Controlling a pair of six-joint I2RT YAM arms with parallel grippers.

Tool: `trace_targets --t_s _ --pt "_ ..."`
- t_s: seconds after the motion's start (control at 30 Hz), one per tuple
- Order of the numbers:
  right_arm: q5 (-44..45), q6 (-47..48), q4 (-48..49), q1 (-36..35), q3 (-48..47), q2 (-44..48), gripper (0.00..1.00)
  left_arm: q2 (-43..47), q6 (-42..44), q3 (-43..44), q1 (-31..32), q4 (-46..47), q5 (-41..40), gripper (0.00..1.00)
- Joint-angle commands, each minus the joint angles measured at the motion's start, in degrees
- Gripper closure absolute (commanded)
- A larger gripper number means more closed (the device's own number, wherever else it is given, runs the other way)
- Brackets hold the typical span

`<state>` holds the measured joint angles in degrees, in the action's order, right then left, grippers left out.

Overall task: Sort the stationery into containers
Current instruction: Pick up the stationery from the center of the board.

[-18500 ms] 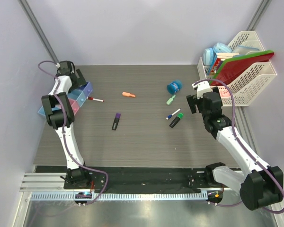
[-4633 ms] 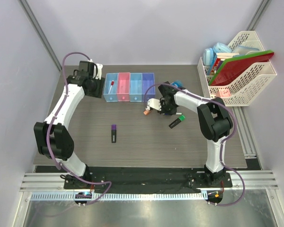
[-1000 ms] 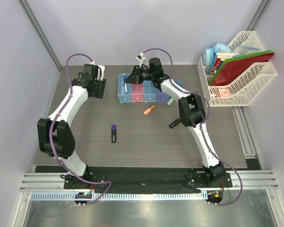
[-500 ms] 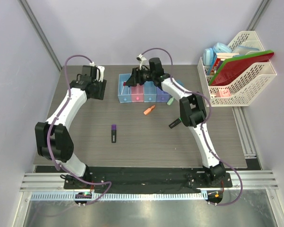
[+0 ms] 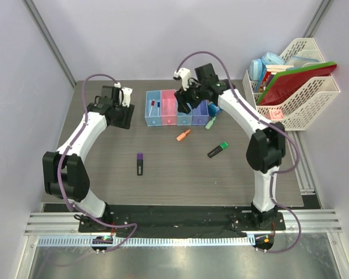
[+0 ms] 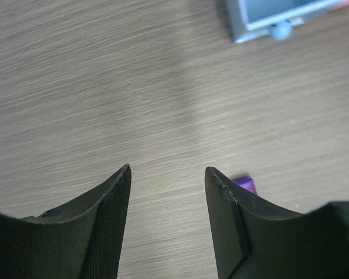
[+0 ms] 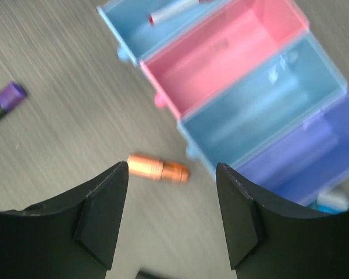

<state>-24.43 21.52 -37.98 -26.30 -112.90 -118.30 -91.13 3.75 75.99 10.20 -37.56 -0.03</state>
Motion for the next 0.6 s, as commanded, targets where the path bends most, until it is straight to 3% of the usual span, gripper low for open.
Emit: trace_targets --t_s 0.0,0.17,0.3,0.57 --pt "11.3 -8.4 2.5 1.7 16.2 7.9 0.33 2.4 4.0 -0.1 2.2 0.5 9.1 0.46" --pt "12.7 -18.7 8.5 8.3 24.9 12.2 0.36 -0.3 4.4 1.6 9.0 0.4 10.5 0.46" --pt "10.9 -24.2 8.5 13.8 27.0 11.3 0.37 -4.4 3.4 4.3 15.1 1.0 5.8 0.44" --pt "13.3 -28.5 11.2 15.9 27.6 9.1 0.37 -15.8 1.6 11.2 22.1 2.3 0.5 0.39"
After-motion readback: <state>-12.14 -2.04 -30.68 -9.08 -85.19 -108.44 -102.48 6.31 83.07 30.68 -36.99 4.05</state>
